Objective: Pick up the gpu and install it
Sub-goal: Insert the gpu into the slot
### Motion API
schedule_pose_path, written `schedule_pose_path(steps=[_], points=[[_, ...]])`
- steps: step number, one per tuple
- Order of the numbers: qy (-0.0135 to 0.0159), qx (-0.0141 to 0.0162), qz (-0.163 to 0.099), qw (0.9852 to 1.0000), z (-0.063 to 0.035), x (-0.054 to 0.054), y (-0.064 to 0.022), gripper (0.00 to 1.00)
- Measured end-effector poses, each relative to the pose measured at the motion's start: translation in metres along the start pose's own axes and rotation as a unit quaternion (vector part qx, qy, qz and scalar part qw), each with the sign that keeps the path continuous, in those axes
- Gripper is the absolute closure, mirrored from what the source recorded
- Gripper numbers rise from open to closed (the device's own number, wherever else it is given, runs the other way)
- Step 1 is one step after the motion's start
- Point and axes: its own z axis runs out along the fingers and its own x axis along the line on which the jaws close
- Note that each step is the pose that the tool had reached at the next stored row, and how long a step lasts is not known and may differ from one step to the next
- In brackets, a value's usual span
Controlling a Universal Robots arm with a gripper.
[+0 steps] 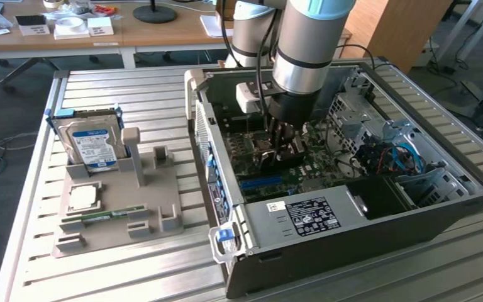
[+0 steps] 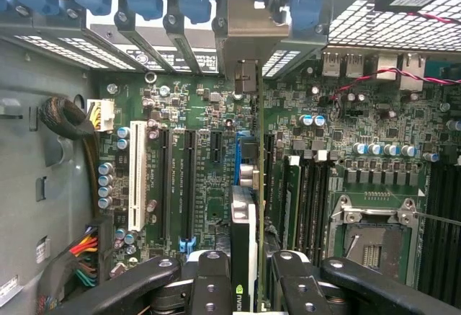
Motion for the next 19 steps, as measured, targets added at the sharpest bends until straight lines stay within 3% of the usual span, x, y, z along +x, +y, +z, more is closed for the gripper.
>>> schedule_pose_path(steps=[19], points=[[0.0001,0.0002,0.000,1.0000,0.0025,0.0000,0.0046,0.73]])
